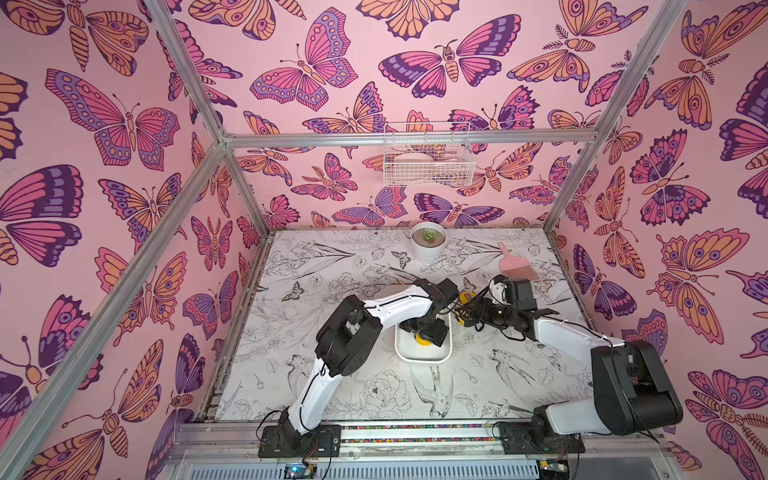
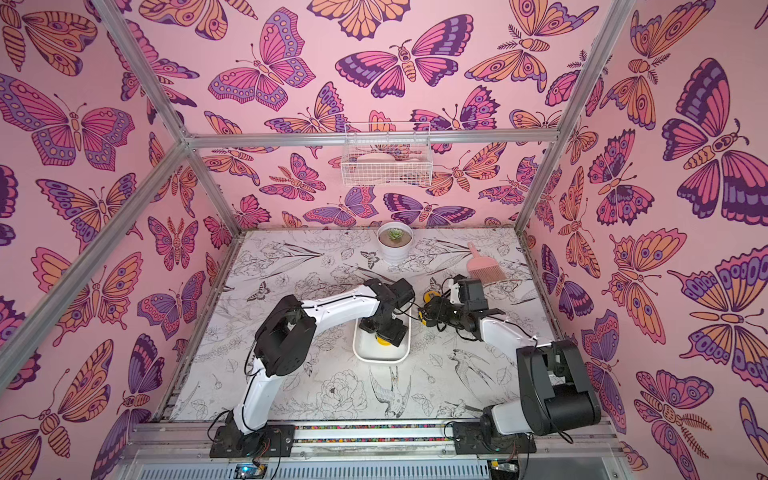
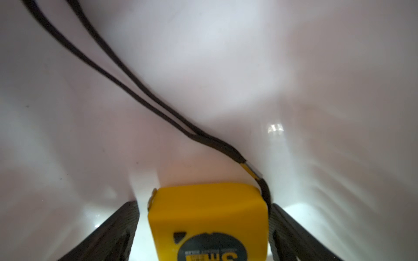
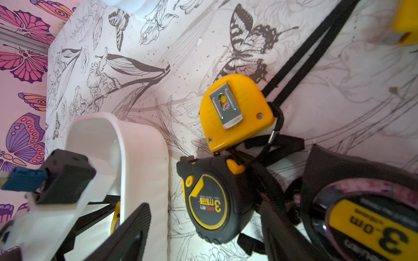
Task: Take the tape measure out of the storage box
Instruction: Pick up the tape measure from the storage box.
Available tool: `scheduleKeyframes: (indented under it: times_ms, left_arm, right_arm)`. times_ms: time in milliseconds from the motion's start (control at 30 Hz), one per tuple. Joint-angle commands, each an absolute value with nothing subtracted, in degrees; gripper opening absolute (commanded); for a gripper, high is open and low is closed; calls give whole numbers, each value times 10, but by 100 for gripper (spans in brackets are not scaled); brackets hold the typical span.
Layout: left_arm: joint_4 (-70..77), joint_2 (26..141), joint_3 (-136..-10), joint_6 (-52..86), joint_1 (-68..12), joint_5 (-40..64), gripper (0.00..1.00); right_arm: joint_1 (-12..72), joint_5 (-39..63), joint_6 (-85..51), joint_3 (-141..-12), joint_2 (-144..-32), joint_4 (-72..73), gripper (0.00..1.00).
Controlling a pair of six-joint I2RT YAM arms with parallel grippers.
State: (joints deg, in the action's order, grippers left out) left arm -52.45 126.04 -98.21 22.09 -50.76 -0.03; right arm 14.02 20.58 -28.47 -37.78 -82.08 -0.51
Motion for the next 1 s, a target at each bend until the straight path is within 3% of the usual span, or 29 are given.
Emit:
scheduleKeyframes:
  times_ms: [0, 100, 400, 667, 967]
  left_arm:
    - [-501, 1283, -993, 232, -508, -5, 93]
    - [-495, 1283, -995, 240, -509, 1, 90]
    - [-492, 1272, -970, 241, -509, 0, 60]
    - [-515, 1191, -946, 253, -493, 5, 43]
    - [-548, 1152, -1001, 318, -441, 101, 42]
  right_arm:
    - [144, 199, -279, -396, -810, -16, 80]
    - [143, 199, -279, -397, -811, -15, 80]
    - [143, 200, -276, -393, -804, -7, 80]
    - [121, 249, -290, -384, -779, 22, 81]
    - [111, 355, -294, -287, -691, 139, 80]
